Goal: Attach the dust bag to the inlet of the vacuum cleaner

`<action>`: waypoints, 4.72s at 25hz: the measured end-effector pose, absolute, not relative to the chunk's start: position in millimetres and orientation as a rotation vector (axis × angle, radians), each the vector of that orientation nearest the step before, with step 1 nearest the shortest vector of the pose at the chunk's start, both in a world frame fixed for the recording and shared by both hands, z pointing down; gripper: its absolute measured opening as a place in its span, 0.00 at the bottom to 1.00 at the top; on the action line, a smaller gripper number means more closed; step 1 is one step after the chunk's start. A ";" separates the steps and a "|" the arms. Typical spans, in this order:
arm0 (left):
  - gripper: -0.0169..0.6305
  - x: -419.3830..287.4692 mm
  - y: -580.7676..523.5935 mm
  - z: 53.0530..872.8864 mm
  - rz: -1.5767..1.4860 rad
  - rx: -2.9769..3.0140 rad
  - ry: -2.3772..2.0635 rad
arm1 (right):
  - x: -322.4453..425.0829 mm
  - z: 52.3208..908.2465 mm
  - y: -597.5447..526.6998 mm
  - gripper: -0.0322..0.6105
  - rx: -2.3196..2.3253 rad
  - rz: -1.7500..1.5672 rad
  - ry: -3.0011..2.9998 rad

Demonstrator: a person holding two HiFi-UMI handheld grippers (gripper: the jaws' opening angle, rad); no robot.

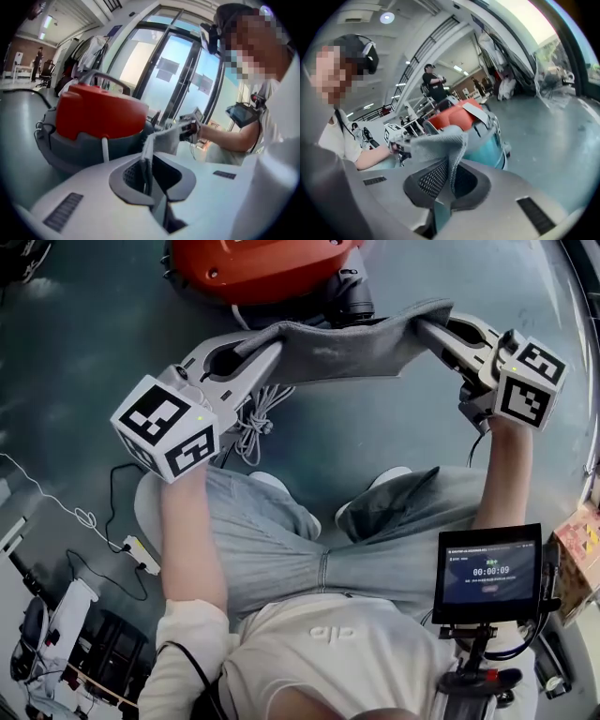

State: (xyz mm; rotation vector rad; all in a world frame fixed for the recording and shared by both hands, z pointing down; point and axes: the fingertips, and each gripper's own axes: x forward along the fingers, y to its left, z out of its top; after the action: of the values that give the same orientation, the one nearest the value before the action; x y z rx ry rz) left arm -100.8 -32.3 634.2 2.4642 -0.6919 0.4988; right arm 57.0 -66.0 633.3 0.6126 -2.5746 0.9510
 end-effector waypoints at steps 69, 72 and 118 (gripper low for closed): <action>0.06 -101.9 -41.6 631.3 0.421 2.474 -0.752 | 81.1 640.0 -76.6 0.17 0.721 0.951 -2.529; 0.06 -102.7 -38.6 629.4 0.443 2.490 -0.727 | 83.1 629.9 -78.0 0.17 0.722 0.917 -2.580; 0.28 -66.0 7.8 176.1 0.078 2.661 -1.113 | 53.8 149.5 -15.4 0.31 1.190 0.361 -2.998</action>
State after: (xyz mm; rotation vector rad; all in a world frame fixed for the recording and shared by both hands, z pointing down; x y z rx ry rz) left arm -66.0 7.8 176.1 2.6609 -1.1134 0.0777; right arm 53.8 -15.4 149.5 1.1904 -2.9975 0.3610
